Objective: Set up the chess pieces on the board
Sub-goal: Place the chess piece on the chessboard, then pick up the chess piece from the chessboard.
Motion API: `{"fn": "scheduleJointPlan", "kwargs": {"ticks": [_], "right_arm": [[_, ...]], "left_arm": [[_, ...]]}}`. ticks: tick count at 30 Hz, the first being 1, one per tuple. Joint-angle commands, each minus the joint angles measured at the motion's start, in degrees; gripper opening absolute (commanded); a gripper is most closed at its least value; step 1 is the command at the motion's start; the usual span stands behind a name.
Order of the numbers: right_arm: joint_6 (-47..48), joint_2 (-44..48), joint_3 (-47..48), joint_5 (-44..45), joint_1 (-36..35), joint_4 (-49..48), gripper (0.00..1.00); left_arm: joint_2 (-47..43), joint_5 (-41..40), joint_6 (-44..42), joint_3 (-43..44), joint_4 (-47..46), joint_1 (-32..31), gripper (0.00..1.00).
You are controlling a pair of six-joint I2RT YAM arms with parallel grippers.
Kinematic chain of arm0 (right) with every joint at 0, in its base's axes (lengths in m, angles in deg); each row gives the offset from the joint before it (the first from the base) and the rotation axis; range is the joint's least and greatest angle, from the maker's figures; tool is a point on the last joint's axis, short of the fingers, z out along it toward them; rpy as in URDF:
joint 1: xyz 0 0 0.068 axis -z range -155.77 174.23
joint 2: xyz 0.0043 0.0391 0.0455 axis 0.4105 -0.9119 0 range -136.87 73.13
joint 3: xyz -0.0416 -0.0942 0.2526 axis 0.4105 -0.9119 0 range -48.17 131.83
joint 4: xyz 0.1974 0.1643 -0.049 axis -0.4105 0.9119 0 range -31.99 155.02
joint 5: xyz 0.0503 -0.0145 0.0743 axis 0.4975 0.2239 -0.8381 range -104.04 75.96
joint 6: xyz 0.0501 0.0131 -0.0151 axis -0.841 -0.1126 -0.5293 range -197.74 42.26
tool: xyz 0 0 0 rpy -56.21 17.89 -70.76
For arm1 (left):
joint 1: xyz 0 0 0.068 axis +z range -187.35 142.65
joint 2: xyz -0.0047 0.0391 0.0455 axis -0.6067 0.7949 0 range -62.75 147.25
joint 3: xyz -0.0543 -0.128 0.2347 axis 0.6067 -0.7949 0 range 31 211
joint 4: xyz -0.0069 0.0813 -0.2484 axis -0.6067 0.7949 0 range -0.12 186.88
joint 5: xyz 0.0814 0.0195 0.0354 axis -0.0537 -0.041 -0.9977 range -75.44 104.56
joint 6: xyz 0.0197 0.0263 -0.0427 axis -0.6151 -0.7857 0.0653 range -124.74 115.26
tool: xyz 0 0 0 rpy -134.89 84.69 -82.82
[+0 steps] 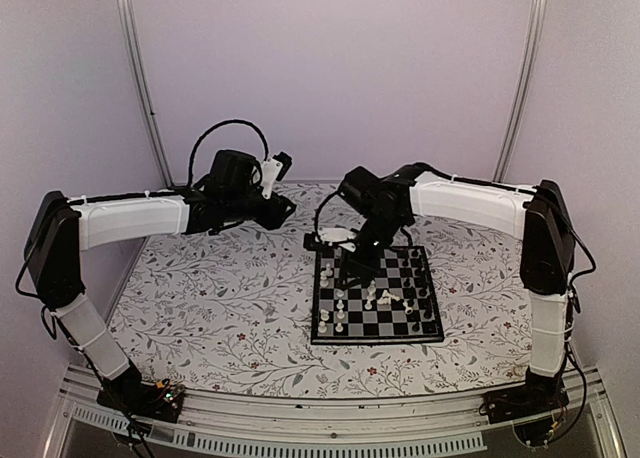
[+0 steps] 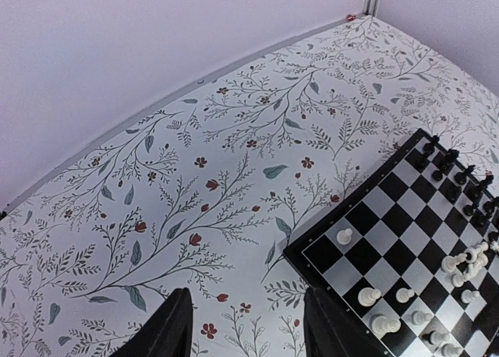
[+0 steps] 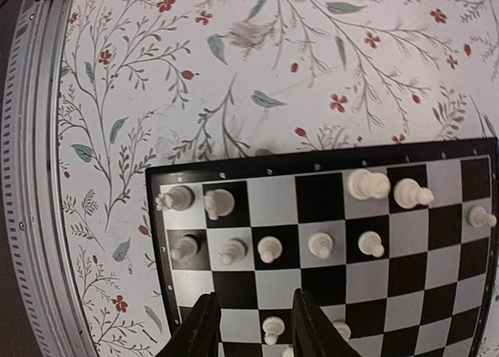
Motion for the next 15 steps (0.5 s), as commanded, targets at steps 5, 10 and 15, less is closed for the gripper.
{"fn": "scheduleJointPlan", "kwargs": {"ticks": [5, 10, 15], "right_arm": [[-3.8, 0.7, -4.1, 5.7, 10.2, -2.7, 0.35], [-3.9, -0.6, -5.2, 5.3, 11.4, -3.3, 0.36], [-3.9, -0.9, -5.4, 2.9, 11.4, -3.1, 0.38]], "left_arm": [[-0.1, 0.8, -0.6, 1.0, 0.6, 0.3, 0.50], [0.2, 0.8, -0.7, 1.0, 0.7, 0.4, 0.50], [0.3, 0.9, -0.7, 1.0, 0.7, 0.3, 0.50]]}}
